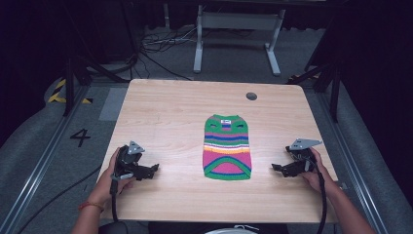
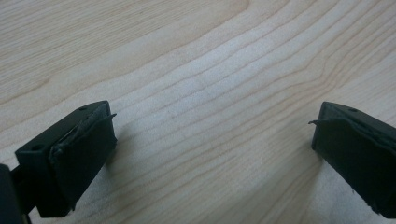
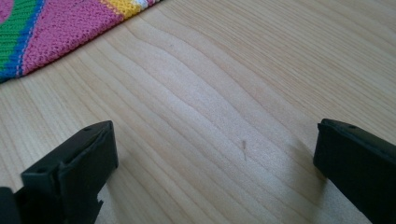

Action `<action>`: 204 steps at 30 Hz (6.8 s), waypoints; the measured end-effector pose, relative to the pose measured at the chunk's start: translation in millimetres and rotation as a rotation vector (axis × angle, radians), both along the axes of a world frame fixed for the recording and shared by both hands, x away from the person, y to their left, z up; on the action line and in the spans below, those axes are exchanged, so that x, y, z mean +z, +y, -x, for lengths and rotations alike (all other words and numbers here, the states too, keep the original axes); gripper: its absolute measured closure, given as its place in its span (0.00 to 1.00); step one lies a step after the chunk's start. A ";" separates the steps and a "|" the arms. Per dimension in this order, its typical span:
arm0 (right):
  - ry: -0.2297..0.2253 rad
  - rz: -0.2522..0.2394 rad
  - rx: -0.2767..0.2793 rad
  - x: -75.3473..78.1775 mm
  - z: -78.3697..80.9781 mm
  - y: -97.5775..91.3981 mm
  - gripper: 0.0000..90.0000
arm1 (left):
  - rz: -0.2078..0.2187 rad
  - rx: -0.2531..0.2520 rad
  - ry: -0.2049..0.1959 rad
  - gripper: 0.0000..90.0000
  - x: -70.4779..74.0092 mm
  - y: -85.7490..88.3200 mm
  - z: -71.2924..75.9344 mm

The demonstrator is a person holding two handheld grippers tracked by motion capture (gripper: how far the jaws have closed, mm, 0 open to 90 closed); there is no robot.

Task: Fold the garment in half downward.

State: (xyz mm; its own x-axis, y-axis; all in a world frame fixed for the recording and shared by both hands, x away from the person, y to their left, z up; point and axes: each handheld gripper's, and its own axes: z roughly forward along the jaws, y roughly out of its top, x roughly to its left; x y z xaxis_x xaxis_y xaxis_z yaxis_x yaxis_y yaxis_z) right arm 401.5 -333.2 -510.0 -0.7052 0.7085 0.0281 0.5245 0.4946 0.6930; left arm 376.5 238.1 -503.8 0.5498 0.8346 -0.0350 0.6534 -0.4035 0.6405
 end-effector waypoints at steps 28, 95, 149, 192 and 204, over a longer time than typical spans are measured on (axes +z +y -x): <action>0.003 0.034 0.046 26.6 0.2 5.4 0.30 | -0.021 -0.252 0.013 0.21 12.0 -10.1 -34.3; 0.017 -0.006 -0.001 30.1 -154.8 110.4 0.53 | 0.042 -0.297 -0.014 0.40 21.8 -180.4 -184.7; -0.109 -0.116 0.156 62.4 -115.2 111.5 0.92 | 0.078 -0.434 -0.216 0.88 53.2 -178.2 -132.9; -0.126 -0.048 0.540 51.0 29.7 98.1 0.90 | -0.121 -0.771 -0.272 0.88 40.2 -169.6 12.7; -0.088 -0.017 0.584 40.3 46.3 95.2 0.91 | -0.129 -0.799 -0.219 0.83 28.4 -167.0 29.2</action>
State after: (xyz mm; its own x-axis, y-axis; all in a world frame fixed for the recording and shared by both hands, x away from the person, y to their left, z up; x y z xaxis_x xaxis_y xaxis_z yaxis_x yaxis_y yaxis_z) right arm 355.2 -238.0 -469.7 -0.9785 0.2023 -0.0403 0.1090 0.6730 0.7316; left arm 347.3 71.1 -475.4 0.9606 0.1814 0.2105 0.0061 -0.7710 0.6368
